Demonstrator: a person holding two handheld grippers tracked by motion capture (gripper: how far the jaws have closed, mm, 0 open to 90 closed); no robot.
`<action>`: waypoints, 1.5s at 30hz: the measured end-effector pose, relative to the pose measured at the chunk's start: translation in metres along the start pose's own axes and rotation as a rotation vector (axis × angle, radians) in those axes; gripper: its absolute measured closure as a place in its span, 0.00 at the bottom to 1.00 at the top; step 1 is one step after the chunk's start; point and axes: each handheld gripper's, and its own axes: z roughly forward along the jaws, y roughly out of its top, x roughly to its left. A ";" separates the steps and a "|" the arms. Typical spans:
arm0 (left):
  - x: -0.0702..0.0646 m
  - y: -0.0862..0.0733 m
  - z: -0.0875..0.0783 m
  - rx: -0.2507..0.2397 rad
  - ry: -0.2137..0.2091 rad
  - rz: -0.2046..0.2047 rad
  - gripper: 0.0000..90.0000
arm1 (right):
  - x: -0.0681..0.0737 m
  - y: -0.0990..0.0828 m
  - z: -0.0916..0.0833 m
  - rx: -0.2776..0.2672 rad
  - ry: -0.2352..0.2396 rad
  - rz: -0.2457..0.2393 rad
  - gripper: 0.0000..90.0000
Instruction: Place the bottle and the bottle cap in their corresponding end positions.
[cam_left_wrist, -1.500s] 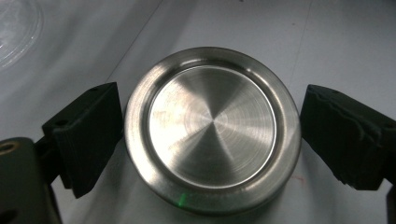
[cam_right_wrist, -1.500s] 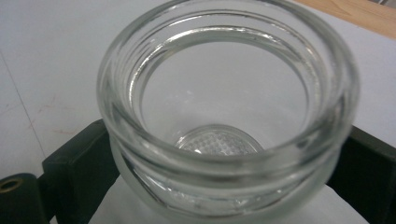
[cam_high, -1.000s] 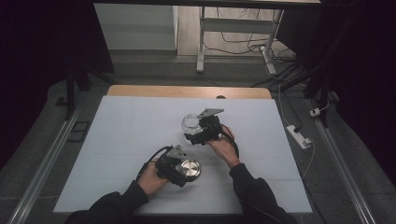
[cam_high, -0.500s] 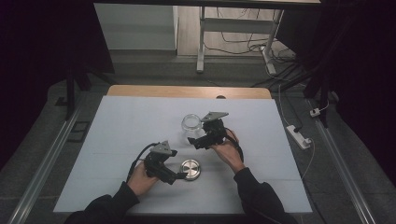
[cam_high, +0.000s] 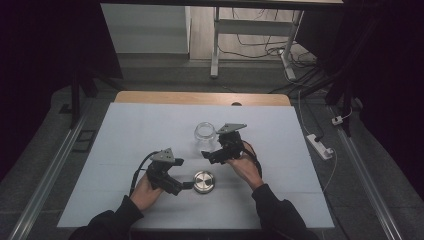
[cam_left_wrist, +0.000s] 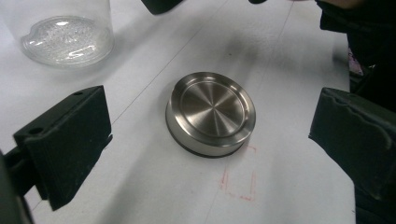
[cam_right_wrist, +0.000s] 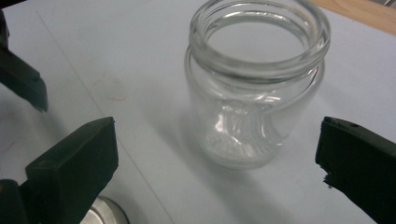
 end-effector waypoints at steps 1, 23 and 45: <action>0.000 0.000 -0.001 -0.001 0.000 0.001 0.00 | 0.001 -0.001 -0.001 0.000 0.001 -0.001 0.00; -0.005 -0.009 -0.035 -0.026 0.003 -0.006 0.00 | 0.028 -0.004 -0.032 -0.034 0.047 -0.036 0.00; -0.013 -0.032 -0.069 -0.058 0.057 -0.038 0.00 | 0.046 -0.027 -0.065 -0.038 0.070 -0.051 0.00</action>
